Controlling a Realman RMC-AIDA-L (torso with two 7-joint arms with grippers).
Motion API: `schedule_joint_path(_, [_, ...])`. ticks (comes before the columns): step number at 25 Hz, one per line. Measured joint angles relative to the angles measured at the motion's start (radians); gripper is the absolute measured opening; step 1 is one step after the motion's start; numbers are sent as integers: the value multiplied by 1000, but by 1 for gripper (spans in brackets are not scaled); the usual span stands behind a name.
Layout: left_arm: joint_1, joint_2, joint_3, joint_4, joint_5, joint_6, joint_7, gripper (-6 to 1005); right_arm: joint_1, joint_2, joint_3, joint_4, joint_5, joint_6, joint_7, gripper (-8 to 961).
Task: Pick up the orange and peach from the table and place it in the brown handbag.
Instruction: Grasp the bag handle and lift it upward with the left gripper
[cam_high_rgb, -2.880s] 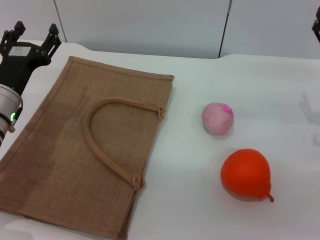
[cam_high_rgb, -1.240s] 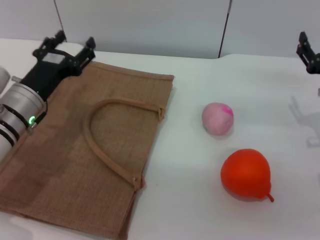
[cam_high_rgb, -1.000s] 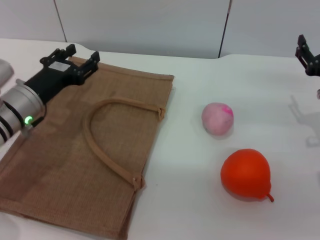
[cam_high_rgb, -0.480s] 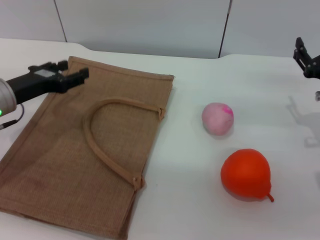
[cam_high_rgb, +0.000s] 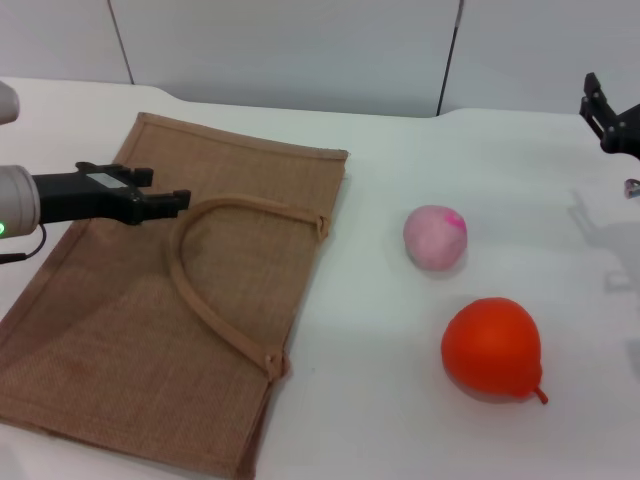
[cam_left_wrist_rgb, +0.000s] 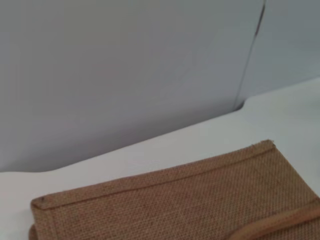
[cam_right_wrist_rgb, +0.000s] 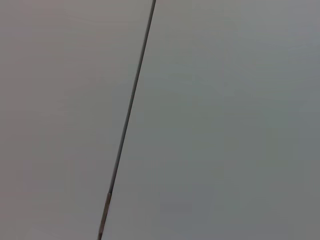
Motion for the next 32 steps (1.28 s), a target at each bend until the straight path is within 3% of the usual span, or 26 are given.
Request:
schedule_joint_path(22, [-50, 0, -1, -82, 126, 96, -22, 653, 3, 0, 7, 0, 2, 11, 7, 766])
schedule_joint_path(27, [-53, 0, -1, -103, 140, 126, -24, 511, 7, 0, 8, -1, 4, 36, 7, 765])
schedule_joint_path(32, [-59, 1, -1, -108, 140, 134, -26, 520, 8, 0, 8, -2, 3, 37, 7, 765])
